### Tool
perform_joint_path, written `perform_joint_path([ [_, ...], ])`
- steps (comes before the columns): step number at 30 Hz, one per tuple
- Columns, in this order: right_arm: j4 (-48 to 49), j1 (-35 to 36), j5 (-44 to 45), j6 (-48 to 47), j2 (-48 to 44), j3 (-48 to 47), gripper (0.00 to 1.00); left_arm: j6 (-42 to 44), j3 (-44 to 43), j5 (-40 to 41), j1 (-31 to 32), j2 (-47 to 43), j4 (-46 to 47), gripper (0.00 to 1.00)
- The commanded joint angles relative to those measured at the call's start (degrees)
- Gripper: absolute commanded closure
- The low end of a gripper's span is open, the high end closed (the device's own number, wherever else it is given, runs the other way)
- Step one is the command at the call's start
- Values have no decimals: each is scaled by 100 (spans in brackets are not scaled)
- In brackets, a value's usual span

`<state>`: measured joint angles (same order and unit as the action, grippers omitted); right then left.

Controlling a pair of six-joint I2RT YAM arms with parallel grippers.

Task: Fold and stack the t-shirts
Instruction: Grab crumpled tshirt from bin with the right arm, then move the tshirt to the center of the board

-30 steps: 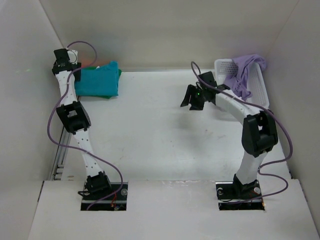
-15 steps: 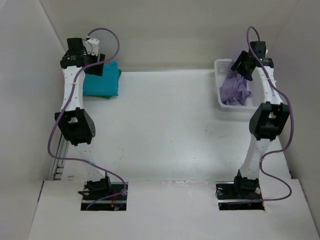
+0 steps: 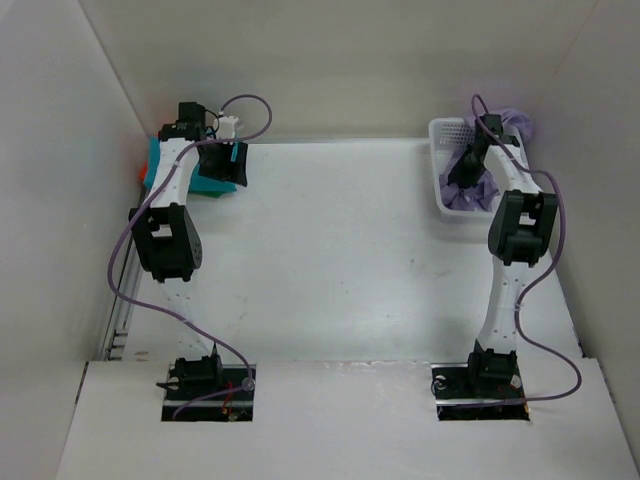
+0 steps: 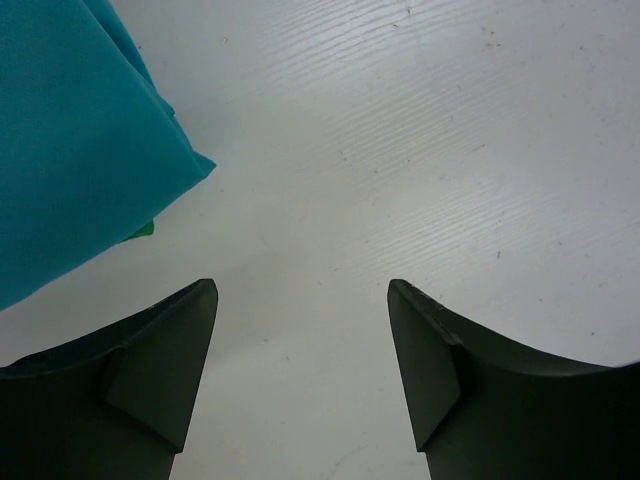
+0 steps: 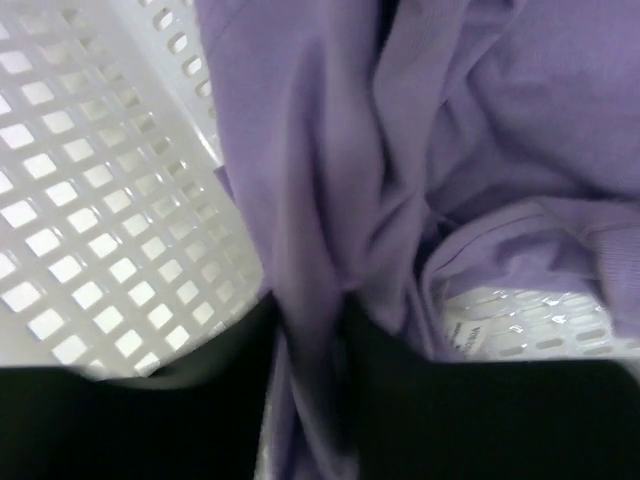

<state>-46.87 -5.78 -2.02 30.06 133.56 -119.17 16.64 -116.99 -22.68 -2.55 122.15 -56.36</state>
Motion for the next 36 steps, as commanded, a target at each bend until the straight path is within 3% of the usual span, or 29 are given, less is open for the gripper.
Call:
perform_joint_path([
  [1, 178, -138, -70, 272, 48, 43, 74, -100, -70, -158, 30, -121, 64, 32],
  [3, 231, -191, -70, 307, -49, 105, 97, -65, -70, -97, 83, -112, 46, 32],
  [4, 249, -200, -44, 298, -101, 122, 100, -47, -61, -44, 118, -104, 37, 32],
  [11, 819, -130, 403, 210, -1260, 219, 100, 67, -26, 123, 197, -226, 28, 32],
  [16, 1460, 300, 1124, -96, -2446, 219, 100, 58, 18, 149, 110, -358, 55, 32],
  [23, 3911, 1599, 1933, -1650, -4328, 220, 100, -38, 176, 106, -66, -534, 160, 33],
  [27, 4458, 2750, 1750, -2434, -4496, -552, 100, -82, 238, 88, -198, -692, 178, 33],
  [31, 4967, 3657, 829, -2515, -4496, -836, 100, -109, 256, 88, -417, -806, 213, 32],
  [36, 4951, 3782, 492, -1647, -4294, -345, 99, -232, 247, 149, -699, -850, 301, 32],
])
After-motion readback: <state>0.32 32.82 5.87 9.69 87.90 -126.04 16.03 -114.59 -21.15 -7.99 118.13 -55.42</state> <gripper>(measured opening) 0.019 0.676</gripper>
